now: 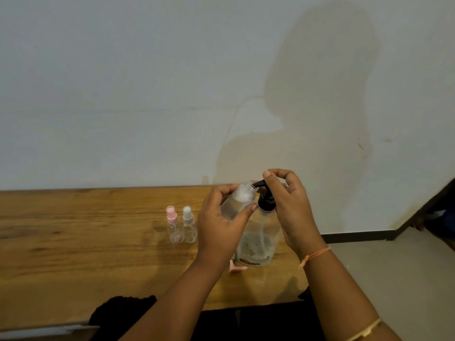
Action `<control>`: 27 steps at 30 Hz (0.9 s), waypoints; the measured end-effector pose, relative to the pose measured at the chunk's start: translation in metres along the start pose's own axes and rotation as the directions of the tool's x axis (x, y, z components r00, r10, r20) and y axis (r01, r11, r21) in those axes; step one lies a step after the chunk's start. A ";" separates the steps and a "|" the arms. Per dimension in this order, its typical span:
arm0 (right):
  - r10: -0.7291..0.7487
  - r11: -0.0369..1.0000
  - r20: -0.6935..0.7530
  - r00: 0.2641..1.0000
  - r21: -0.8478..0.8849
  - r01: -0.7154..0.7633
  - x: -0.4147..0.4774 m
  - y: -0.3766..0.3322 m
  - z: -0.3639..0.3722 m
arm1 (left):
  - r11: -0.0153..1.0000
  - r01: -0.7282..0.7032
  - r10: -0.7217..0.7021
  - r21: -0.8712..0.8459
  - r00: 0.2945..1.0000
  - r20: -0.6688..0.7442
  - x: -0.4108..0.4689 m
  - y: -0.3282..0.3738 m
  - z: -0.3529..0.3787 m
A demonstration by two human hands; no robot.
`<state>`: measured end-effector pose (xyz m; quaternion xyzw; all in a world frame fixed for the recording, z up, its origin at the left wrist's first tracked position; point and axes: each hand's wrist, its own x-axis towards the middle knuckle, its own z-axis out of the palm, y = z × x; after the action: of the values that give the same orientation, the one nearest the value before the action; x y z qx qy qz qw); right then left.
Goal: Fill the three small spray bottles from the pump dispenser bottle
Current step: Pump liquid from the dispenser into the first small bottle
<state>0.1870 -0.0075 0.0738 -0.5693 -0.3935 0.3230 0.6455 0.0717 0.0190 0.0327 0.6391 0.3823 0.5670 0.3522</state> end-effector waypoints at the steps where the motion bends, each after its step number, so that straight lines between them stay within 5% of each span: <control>1: -0.005 1.000 0.005 1.000 -0.013 0.005 0.000 0.000 0.000 | 1.000 0.003 -0.003 0.003 1.000 0.004 0.000 0.000 0.001; 8: -0.039 0.997 0.017 0.999 -0.060 0.040 0.000 0.002 0.001 | 1.000 0.014 -0.014 -0.008 1.000 0.023 -0.001 -0.004 0.002; 15: 0.019 0.998 0.003 1.000 0.068 -0.019 -0.002 0.000 0.001 | 0.999 0.002 -0.001 -0.034 1.000 0.021 -0.002 -0.002 0.002; 27: -0.027 0.997 0.026 0.999 -0.077 0.029 -0.002 0.000 0.003 | 0.999 0.013 -0.012 -0.051 1.000 0.024 -0.001 -0.004 0.002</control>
<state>0.1837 -0.0083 0.0736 -0.5843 -0.4219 0.3054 0.6224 0.0736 0.0200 0.0287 0.6342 0.3675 0.5667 0.3762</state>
